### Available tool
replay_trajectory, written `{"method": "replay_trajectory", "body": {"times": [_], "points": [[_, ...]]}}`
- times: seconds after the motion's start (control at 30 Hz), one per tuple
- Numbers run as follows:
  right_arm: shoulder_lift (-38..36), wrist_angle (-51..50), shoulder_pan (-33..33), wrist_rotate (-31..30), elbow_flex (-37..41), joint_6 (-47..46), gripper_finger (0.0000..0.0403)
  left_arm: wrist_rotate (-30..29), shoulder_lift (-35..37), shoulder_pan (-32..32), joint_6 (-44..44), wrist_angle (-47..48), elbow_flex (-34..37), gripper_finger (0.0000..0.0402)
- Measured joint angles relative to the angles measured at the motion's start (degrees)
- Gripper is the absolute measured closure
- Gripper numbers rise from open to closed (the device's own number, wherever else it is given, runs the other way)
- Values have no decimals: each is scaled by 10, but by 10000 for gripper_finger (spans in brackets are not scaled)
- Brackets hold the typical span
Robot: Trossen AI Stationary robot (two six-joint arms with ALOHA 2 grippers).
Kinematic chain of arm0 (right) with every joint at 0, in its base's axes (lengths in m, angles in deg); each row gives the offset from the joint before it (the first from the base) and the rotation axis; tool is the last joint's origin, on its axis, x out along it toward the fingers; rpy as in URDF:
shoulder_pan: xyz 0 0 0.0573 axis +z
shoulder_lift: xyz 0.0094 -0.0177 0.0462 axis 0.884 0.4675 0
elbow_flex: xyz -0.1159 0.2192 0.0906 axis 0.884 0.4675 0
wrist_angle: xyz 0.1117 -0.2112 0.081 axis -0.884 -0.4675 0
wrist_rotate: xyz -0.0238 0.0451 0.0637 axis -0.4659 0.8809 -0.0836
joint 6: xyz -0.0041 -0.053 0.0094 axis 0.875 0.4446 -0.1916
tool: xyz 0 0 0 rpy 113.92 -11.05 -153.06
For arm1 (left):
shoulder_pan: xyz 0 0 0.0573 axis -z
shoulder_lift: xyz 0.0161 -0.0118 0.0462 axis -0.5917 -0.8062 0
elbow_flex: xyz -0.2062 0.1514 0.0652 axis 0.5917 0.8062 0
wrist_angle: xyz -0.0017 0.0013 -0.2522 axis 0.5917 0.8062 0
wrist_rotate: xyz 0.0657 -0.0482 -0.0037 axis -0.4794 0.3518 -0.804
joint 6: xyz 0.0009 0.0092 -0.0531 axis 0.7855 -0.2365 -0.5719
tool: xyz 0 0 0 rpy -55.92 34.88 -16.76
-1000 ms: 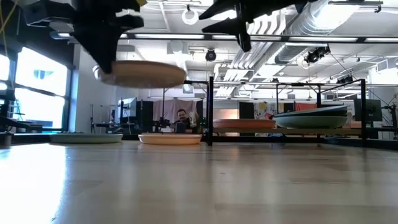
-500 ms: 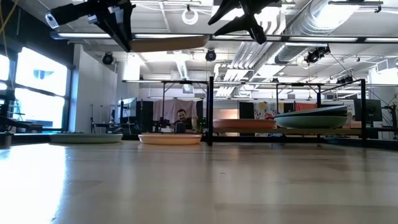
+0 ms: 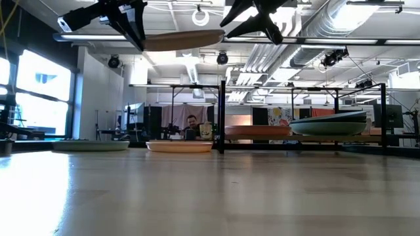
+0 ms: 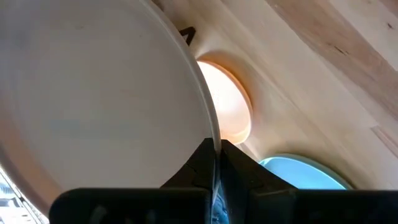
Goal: Place and stack plates onto a shelf
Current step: Stack the light brown plate on top of the orange plate
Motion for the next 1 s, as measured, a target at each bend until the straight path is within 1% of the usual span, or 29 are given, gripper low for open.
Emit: {"method": "replay_trajectory", "body": {"times": [0.27, 0.37, 0.47, 0.6, 0.67, 0.87, 1.0], "points": [[2, 2, -1, -10, 0, -19, 293, -10, 0, 0, 11, -42, 0, 398], [2, 2, -1, -21, 0, -24, 302, -10, 0, 0, 10, -46, 0, 398], [2, 2, -1, -25, 0, -24, 326, -10, 0, 0, 10, -50, 0, 398], [2, 2, -1, -27, 0, -48, 379, -8, 0, 0, 7, -61, 0, 398], [2, 0, -1, -28, 0, -49, 394, -8, 0, 0, 18, -63, 0, 398], [2, -1, -1, -27, 0, -73, 393, 0, 0, -2, 20, -67, 0, 398], [2, -1, -1, -28, 0, -75, 399, 4, 0, -6, -35, -76, 0, 393]]}}
